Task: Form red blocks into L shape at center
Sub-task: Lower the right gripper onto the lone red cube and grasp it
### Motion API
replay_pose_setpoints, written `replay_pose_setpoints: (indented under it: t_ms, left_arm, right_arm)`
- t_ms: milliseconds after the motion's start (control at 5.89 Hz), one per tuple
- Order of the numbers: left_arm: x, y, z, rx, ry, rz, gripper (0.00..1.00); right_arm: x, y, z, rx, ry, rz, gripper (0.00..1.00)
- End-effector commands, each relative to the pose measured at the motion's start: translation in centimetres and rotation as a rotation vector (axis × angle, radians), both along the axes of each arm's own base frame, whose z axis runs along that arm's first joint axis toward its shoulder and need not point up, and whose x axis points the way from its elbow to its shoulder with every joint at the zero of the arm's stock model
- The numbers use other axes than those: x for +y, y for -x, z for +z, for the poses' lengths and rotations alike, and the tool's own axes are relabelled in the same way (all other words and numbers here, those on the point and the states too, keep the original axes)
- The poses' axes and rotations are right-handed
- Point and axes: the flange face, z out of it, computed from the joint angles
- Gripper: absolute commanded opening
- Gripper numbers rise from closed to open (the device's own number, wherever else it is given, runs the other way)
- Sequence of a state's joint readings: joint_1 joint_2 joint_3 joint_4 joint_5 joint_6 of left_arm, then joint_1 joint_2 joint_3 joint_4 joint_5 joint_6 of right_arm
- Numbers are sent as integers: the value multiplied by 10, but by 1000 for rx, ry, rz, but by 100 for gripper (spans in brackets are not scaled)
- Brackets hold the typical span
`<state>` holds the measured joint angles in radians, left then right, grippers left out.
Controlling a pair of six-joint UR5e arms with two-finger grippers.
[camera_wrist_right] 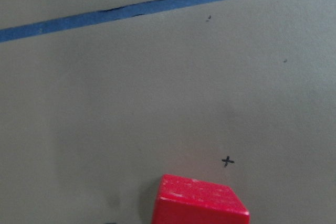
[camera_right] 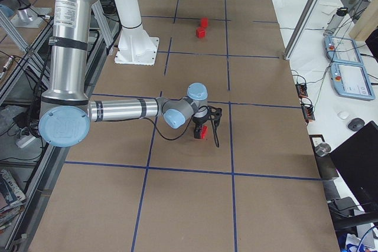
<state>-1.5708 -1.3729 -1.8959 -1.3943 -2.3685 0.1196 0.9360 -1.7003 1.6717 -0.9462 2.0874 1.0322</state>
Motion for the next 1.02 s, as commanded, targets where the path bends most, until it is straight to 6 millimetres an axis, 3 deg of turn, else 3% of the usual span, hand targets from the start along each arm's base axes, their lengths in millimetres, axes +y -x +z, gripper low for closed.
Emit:
replay_pose_setpoints:
  t_ms: [0,170,340,510,680,850]
  left_arm:
    - [0,0,0,0,0,0,100]
    - [0,0,0,0,0,0,100]
    - [0,0,0,0,0,0,100]
    - [1,0,1,0,3,0,100]
    - [0,0,1,0,3,0,100]
    - [0,0,1,0,3,0,100]
  right_arm:
    - [1,3,1,12,-3,-5,71]
    - [3,8,-2,7,-7,-17,56]
    - [2,8,-25,-24,-37,-20,41]
    - [7,11,-63,-57,-39,-47,34]
    - [0,28,-129,-67,-51,-66,33]
    - [-17,76,-197,-66,-74,-104,32]
